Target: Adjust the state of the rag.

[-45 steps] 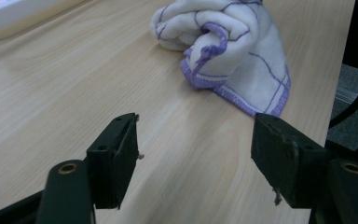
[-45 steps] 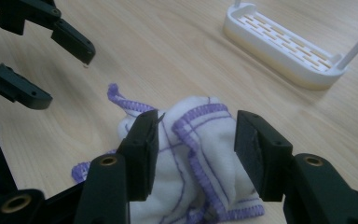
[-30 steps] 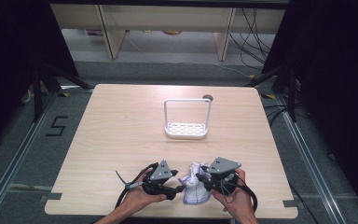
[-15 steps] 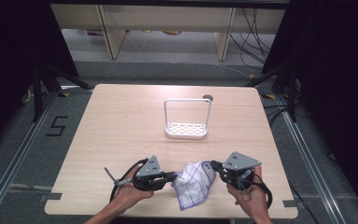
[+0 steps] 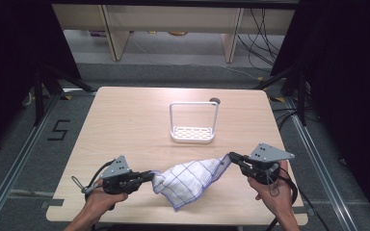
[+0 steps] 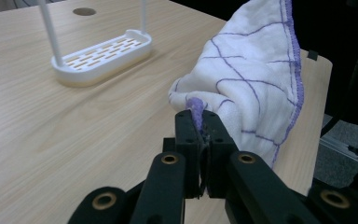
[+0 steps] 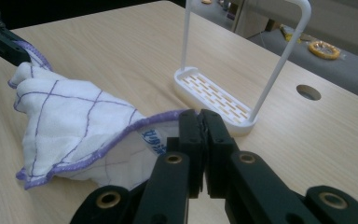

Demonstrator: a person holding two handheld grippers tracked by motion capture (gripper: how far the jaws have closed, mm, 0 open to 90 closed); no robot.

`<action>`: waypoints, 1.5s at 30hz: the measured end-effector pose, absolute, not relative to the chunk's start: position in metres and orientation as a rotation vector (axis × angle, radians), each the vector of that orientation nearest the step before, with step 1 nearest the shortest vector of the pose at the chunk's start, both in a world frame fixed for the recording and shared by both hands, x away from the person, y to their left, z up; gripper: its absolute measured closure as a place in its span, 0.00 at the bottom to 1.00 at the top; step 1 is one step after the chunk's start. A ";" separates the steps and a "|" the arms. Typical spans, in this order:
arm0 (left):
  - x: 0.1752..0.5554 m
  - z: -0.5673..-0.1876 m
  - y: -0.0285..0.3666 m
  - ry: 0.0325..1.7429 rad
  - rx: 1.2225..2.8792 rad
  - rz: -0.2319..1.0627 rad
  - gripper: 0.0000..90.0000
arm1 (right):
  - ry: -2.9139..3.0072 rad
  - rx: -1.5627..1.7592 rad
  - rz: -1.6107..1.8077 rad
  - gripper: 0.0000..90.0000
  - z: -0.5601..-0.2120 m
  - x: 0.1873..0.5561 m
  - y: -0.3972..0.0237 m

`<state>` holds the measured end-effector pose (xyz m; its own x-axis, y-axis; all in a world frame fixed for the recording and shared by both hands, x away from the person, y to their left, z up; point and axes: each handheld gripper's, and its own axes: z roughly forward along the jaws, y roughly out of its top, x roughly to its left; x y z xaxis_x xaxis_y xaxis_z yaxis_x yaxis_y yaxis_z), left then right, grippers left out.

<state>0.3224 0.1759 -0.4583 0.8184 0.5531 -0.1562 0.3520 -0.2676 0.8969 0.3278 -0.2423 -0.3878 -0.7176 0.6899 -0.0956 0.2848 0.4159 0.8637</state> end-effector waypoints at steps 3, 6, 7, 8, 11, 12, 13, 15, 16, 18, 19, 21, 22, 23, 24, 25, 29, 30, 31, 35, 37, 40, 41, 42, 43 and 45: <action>0.325 -0.464 0.185 0.723 1.880 0.230 0.96 | 2.235 0.832 1.225 0.98 -0.392 0.334 -0.242; 0.334 -0.476 0.194 0.777 1.902 0.241 0.96 | 2.271 0.856 1.190 0.98 -0.404 0.343 -0.242; 0.337 -0.480 0.198 0.801 1.911 0.243 0.96 | 2.272 0.882 1.181 0.98 -0.409 0.346 -0.243; 0.340 -0.485 0.201 0.830 1.911 0.248 0.96 | 2.287 0.891 1.167 0.98 -0.414 0.350 -0.245; 0.349 -0.497 0.209 0.884 1.927 0.253 0.96 | 2.306 0.933 1.100 0.98 -0.430 0.362 -0.250; 0.352 -0.500 0.209 0.899 1.925 0.262 0.96 | 2.307 0.965 1.091 0.98 -0.436 0.365 -0.251; 0.354 -0.501 0.212 0.900 1.950 0.283 0.96 | 2.316 0.975 1.068 0.98 -0.441 0.370 -0.254; 0.358 -0.503 0.214 0.930 1.942 0.292 0.96 | 2.332 0.983 1.031 0.98 -0.451 0.378 -0.258; 0.360 -0.504 0.216 0.934 1.951 0.293 0.95 | 2.343 1.021 1.017 0.98 -0.455 0.381 -0.259; 0.362 -0.507 0.216 0.937 1.965 0.333 0.92 | 2.354 1.026 0.998 0.98 -0.464 0.387 -0.261; 0.362 -0.507 0.217 0.943 1.971 0.325 0.91 | 2.369 1.050 0.979 0.98 -0.467 0.389 -0.261; 0.361 -0.507 0.218 0.956 1.962 0.308 0.88 | 2.389 1.051 0.950 0.98 -0.473 0.392 -0.260; 0.360 -0.508 0.218 0.955 1.939 0.301 0.83 | 2.402 1.072 0.938 0.96 -0.475 0.392 -0.259; 0.360 -0.507 0.220 0.970 1.940 0.291 0.77 | 2.396 1.074 0.940 0.90 -0.476 0.392 -0.259; 0.359 -0.506 0.220 0.985 1.930 0.291 0.72 | 2.383 1.122 0.936 0.80 -0.475 0.391 -0.259; 0.357 -0.506 0.221 0.984 1.914 0.301 0.68 | 2.360 1.141 0.931 0.74 -0.472 0.391 -0.260; 0.352 -0.498 0.222 0.984 1.928 0.349 0.58 | 2.283 1.089 0.980 0.58 -0.456 0.378 -0.259; 0.351 -0.498 0.222 0.980 1.917 0.357 0.56 | 2.286 1.086 1.009 0.57 -0.452 0.372 -0.257; 0.350 -0.497 0.221 0.988 1.908 0.369 0.55 | 2.297 1.115 1.032 0.56 -0.447 0.364 -0.253; 0.352 -0.497 0.224 0.995 1.925 0.393 0.52 | 2.360 0.994 1.136 0.56 -0.441 0.342 -0.228; 0.352 -0.497 0.225 1.003 1.923 0.389 0.52 | 2.401 0.951 1.169 0.56 -0.442 0.334 -0.213; 0.351 -0.497 0.225 0.997 1.922 0.376 0.52 | 2.475 0.910 1.212 0.56 -0.448 0.324 -0.191; 0.351 -0.497 0.225 0.983 1.929 0.368 0.52 | 2.489 0.895 1.211 0.56 -0.450 0.321 -0.184; 0.351 -0.497 0.225 0.979 1.932 0.368 0.52 | 2.505 0.885 1.215 0.56 -0.452 0.318 -0.177; 0.350 -0.496 0.225 0.974 1.940 0.363 0.52 | 2.522 0.871 1.224 0.56 -0.454 0.314 -0.171; 0.350 -0.496 0.223 0.981 1.938 0.360 0.52 | 2.551 0.818 1.237 0.57 -0.458 0.309 -0.158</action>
